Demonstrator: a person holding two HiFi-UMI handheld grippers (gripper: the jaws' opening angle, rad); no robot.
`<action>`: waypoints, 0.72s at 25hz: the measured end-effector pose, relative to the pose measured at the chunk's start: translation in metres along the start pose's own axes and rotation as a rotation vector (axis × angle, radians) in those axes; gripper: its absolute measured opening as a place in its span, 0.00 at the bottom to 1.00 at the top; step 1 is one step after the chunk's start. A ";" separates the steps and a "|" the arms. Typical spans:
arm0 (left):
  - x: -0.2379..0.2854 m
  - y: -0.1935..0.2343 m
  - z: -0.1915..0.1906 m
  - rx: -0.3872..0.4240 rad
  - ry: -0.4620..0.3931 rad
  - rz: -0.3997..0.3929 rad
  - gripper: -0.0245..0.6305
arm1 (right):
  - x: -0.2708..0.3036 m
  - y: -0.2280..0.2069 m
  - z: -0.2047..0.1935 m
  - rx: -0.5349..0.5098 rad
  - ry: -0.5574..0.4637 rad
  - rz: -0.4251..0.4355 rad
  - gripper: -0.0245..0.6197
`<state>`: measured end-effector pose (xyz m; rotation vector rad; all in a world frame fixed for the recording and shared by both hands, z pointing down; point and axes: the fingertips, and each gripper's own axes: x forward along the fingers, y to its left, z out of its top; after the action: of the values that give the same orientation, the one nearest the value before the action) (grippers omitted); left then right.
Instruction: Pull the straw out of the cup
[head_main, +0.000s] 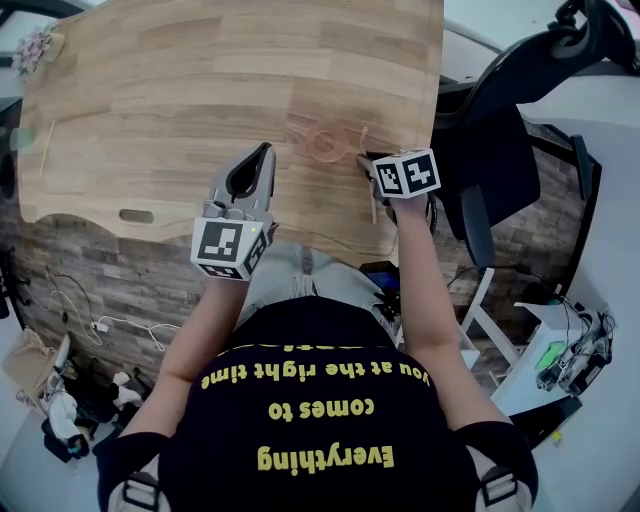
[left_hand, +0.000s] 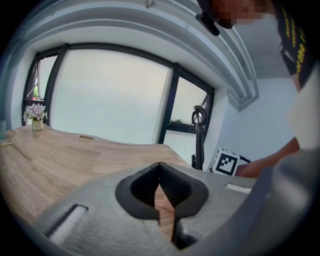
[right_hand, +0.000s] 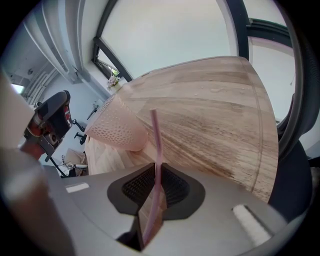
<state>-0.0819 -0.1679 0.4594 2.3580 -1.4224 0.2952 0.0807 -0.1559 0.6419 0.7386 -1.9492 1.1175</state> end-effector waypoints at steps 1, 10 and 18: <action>0.000 0.000 0.000 0.000 0.000 0.000 0.04 | 0.000 0.000 0.000 0.000 0.000 -0.002 0.11; 0.001 -0.001 0.002 0.003 -0.004 -0.002 0.04 | 0.000 0.001 0.004 0.018 -0.028 0.007 0.16; -0.002 -0.006 0.004 0.010 -0.008 0.002 0.04 | -0.006 0.003 0.006 0.008 -0.050 0.011 0.22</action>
<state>-0.0774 -0.1650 0.4539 2.3684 -1.4302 0.2950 0.0797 -0.1598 0.6340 0.7680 -1.9942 1.1243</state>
